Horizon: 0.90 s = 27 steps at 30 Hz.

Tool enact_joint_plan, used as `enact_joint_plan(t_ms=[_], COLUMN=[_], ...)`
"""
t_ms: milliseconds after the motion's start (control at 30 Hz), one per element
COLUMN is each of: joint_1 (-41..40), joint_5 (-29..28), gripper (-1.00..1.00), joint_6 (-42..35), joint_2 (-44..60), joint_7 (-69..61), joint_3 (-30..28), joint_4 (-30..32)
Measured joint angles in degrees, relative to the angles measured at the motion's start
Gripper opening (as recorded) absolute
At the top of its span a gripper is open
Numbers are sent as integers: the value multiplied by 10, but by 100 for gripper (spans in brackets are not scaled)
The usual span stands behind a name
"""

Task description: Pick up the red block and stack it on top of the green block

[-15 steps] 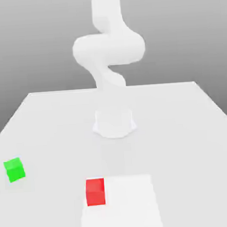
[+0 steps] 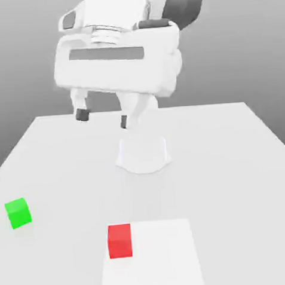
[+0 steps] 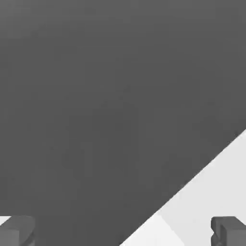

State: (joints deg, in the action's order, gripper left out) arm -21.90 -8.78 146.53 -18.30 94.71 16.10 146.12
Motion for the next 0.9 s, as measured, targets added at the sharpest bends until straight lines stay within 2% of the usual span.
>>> enact_joint_plan(t_ms=[267,500,667,867,900], joint_1=[-49,-57,-49,-3,4], joint_5=[-5,64,27,-42,-49], gripper=[0,0,0,0,-100], joint_6=[69,131,175,233,240], joint_2=[118,199,252,324,333], joint_7=[196,295,333,383,388], joint_3=[16,15,-1,-63,-72], joint_4=[65,115,107,98,97])
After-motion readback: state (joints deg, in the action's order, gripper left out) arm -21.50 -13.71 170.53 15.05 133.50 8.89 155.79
